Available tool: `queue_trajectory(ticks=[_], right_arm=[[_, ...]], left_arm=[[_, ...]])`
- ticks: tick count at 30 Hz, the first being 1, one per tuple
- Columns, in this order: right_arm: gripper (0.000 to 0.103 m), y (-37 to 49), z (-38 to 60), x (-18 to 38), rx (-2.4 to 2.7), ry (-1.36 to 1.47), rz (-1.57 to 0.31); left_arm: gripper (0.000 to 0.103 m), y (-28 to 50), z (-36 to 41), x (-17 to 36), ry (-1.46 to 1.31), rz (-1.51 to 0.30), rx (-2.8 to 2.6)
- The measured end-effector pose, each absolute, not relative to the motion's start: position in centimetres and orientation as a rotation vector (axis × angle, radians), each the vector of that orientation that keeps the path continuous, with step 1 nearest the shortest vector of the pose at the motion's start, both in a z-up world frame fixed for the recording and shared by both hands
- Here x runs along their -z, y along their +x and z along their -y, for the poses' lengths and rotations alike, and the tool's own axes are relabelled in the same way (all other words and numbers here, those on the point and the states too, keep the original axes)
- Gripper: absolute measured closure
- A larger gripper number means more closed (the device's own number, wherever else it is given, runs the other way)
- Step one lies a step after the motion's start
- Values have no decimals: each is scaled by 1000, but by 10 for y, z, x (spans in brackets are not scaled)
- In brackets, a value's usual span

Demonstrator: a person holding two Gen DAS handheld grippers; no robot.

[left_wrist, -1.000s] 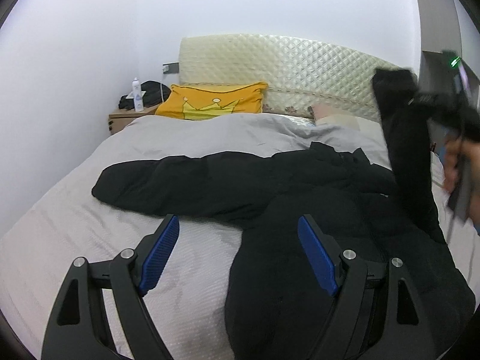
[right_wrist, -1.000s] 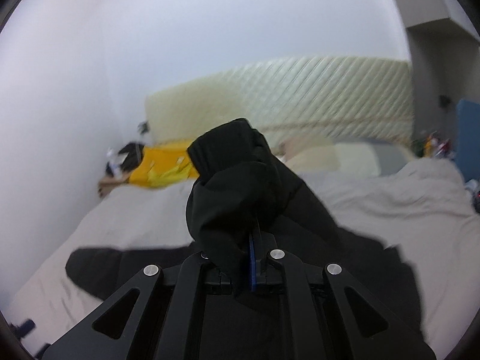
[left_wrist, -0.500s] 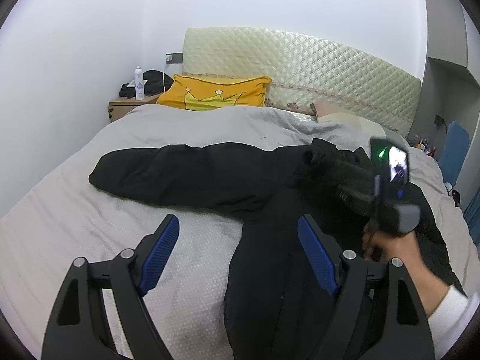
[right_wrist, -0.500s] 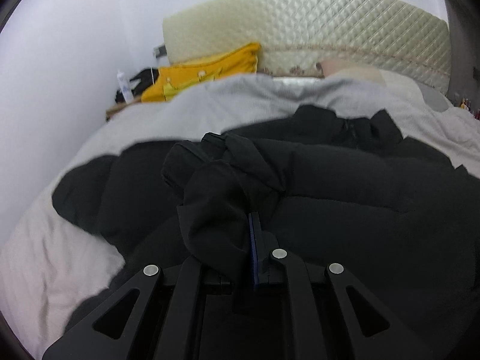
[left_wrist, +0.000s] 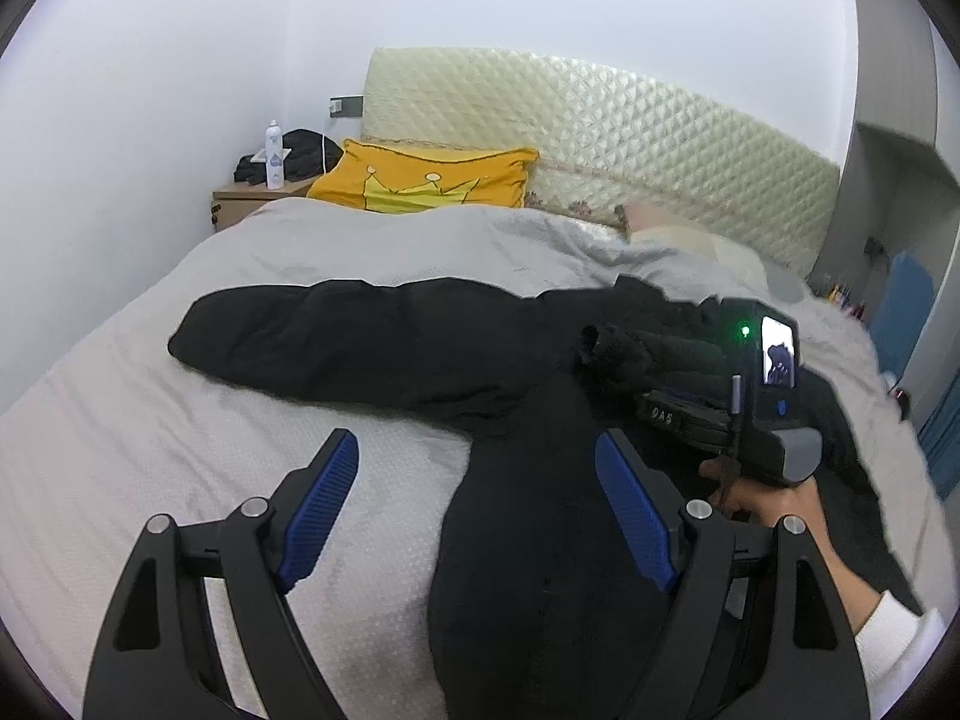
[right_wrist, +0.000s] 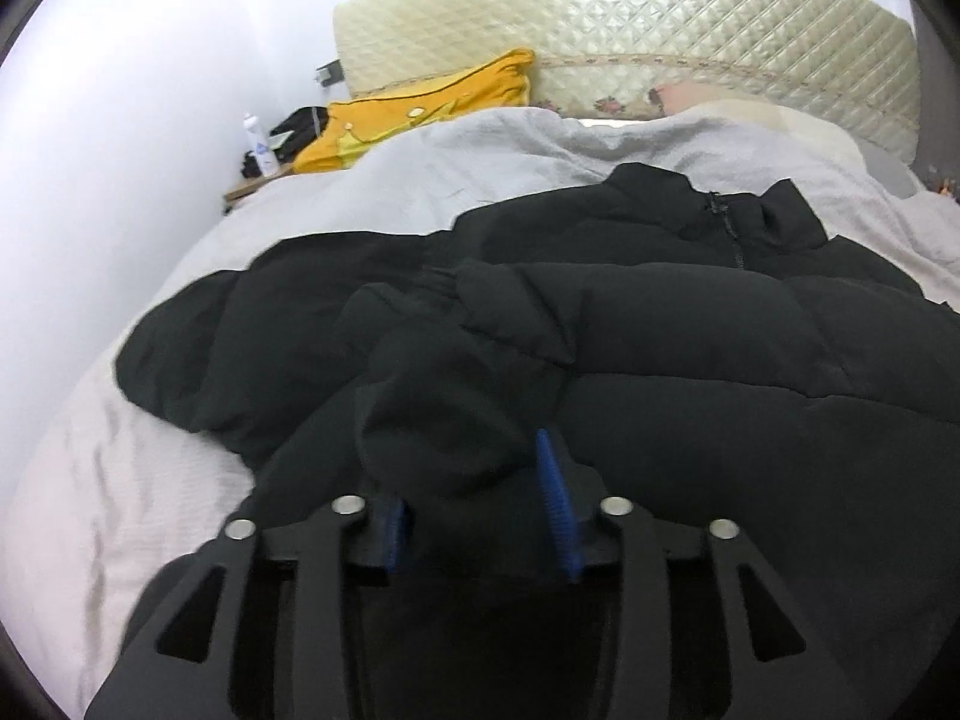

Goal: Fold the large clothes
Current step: 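Carry the held sleeve with the right gripper across the jacket body, then open the right gripper to release the sleeve on the body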

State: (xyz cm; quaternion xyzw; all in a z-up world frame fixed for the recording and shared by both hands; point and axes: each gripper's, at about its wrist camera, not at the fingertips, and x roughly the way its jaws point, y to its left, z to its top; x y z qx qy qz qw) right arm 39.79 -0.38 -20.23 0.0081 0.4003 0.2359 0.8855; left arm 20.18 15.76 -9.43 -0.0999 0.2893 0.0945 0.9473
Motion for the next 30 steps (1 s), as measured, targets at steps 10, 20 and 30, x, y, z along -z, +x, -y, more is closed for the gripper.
queue_trajectory(ticks=[10, 20, 30], right_arm=[[33, 364, 30, 144, -547, 27, -741], [32, 310, 101, 76, -484, 21, -579], [16, 258, 174, 57, -361, 40, -477]], left_arm=[[21, 190, -144, 77, -206, -561, -193], [15, 166, -110, 53, -176, -515, -147], [0, 151, -69, 34, -95, -452, -103]])
